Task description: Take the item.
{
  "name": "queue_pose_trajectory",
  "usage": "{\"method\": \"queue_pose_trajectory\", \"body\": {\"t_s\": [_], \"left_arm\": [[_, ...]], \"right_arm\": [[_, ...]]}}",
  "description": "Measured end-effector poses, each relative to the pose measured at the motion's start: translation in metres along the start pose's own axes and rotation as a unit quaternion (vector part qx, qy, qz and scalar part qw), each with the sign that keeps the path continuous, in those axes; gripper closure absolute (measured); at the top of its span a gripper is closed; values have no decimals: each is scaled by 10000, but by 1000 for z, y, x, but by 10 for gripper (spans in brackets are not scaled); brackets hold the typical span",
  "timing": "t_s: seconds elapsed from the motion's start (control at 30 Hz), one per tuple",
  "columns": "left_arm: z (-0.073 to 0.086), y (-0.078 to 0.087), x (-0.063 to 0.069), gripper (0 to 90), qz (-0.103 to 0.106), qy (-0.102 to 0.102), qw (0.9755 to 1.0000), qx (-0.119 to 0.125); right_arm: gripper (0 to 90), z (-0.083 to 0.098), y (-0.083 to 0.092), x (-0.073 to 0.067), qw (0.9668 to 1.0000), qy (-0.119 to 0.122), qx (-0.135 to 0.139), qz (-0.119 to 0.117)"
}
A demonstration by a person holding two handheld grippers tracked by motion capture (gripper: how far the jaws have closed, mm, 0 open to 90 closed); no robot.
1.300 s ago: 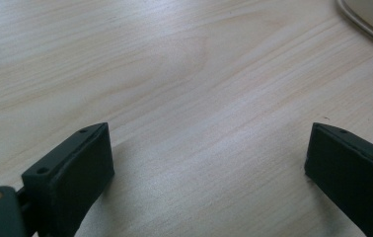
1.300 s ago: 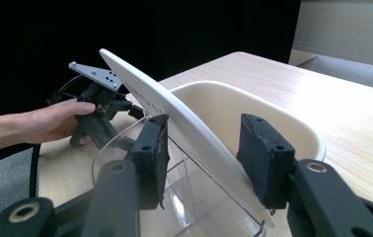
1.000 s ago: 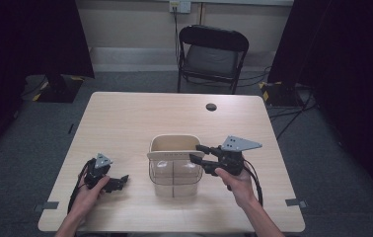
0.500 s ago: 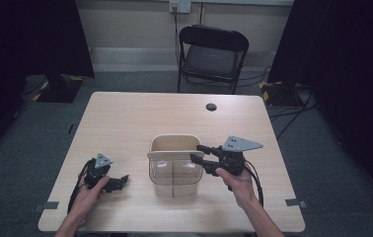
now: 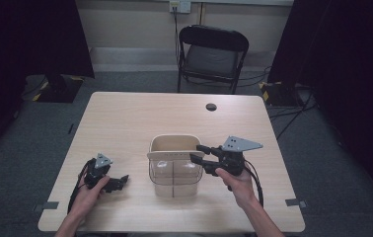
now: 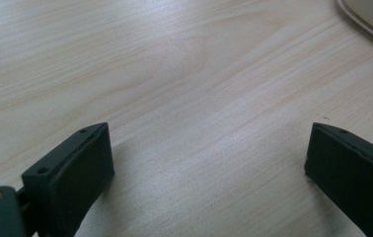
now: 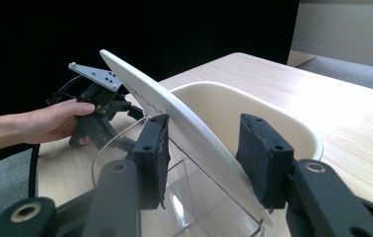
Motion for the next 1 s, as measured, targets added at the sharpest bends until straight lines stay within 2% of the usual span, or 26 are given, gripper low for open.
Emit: {"method": "queue_pose_trajectory", "body": {"t_s": [1.0], "left_arm": [[0,0,0,39,5,-3,10000,-1]], "right_arm": [[553,0,0,-1,10000,6,-6,-7]]}}
Point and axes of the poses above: each handheld gripper's, and its own axes: y roughly backward along the jaws, z roughly out of its underside, x roughly to its right, the point moved 6 cm from there along -y, roughly forward along the jaws, and after that the axes turned 4 degrees about -z, right-handed, at the moved point
